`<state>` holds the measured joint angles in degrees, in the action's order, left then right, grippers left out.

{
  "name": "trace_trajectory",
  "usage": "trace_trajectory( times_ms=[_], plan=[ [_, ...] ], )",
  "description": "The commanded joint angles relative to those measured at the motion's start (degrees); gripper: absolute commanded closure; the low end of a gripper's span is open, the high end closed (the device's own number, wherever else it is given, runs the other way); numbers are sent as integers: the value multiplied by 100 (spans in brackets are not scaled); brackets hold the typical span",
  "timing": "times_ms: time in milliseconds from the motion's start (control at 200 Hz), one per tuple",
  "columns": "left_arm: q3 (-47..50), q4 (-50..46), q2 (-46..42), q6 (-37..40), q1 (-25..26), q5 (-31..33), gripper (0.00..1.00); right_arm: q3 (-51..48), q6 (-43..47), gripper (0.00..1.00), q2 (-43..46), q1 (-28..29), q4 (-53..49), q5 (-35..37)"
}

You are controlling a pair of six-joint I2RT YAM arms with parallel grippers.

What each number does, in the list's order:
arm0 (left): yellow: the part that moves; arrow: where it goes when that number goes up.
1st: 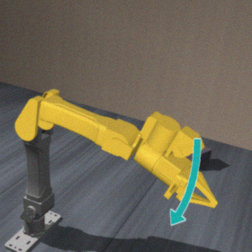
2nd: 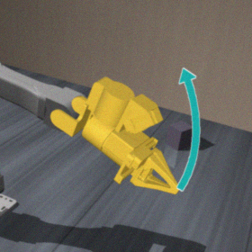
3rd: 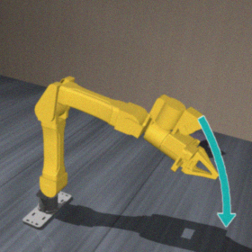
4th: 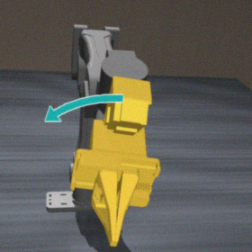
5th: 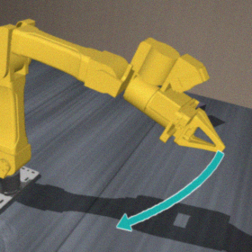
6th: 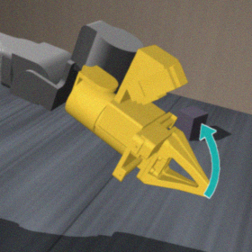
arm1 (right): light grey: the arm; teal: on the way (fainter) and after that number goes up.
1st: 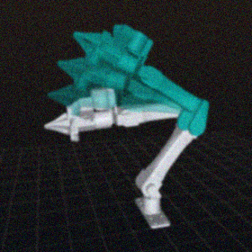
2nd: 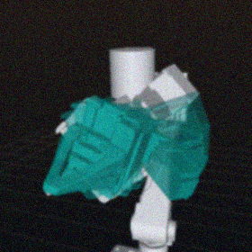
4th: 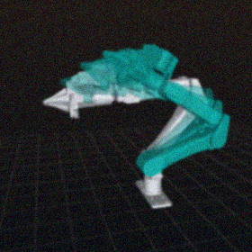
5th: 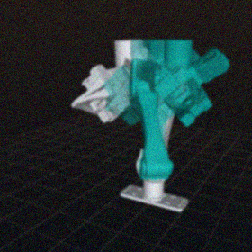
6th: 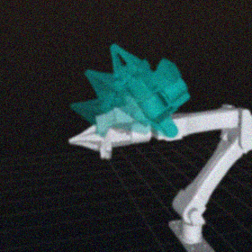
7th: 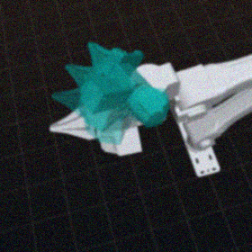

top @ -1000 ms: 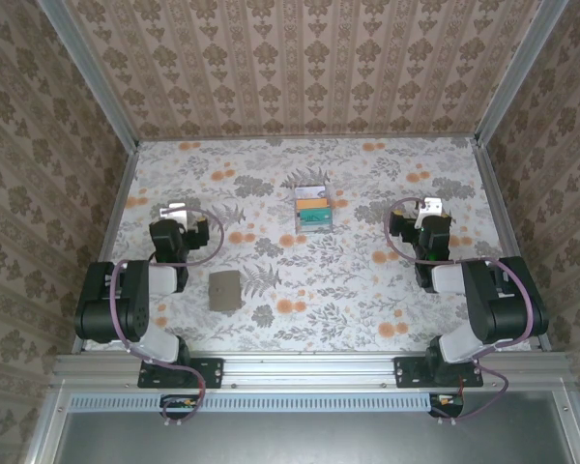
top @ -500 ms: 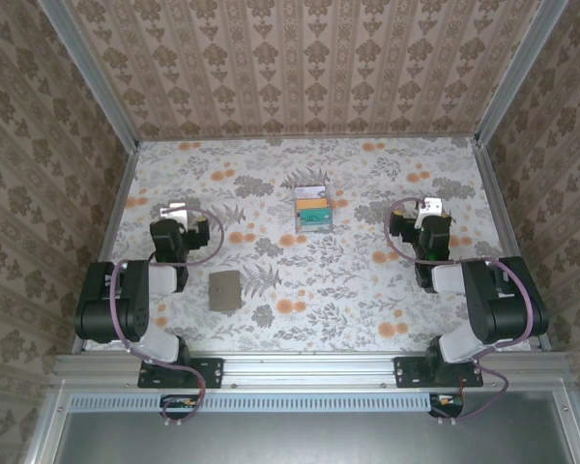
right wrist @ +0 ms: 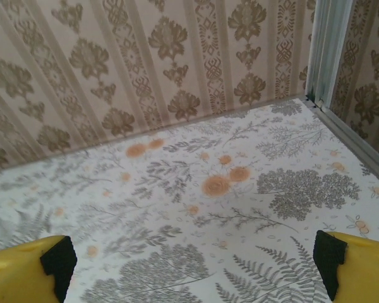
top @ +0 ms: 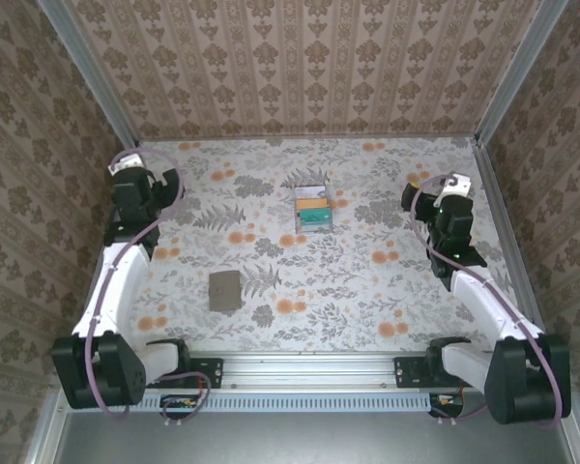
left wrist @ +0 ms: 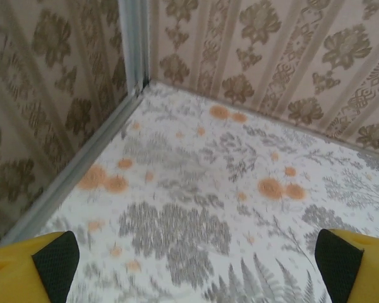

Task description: Take the credit cards out of the card holder

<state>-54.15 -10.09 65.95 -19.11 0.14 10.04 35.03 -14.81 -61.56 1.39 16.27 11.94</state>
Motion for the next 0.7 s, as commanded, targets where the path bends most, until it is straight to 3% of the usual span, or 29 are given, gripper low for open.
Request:
trace_trajectory(
  times_ms=[0, 150, 325, 485, 695],
  plan=[
    [146, -1916, -271, -926, -15, -465, 0, 408, -794, 0, 233, 6, -1506, -284],
    [799, -2380, -709, -1456, 105, -1029, 0, 495, -1192, 0, 452, 103, -1882, -806],
    [1379, -2592, -565, -1948, 922, -1253, 0, 445, -1483, 0, 680, 546, -2130, -840],
    [1258, -3143, -172, -1941, 2050, -428, 5, 897, -1079, 0, 525, 1282, -3029, -474],
    [786, -3930, 585, -1859, 2783, 176, 23, 1172, -1174, 0, 336, 1920, -3568, -198]
  ],
)
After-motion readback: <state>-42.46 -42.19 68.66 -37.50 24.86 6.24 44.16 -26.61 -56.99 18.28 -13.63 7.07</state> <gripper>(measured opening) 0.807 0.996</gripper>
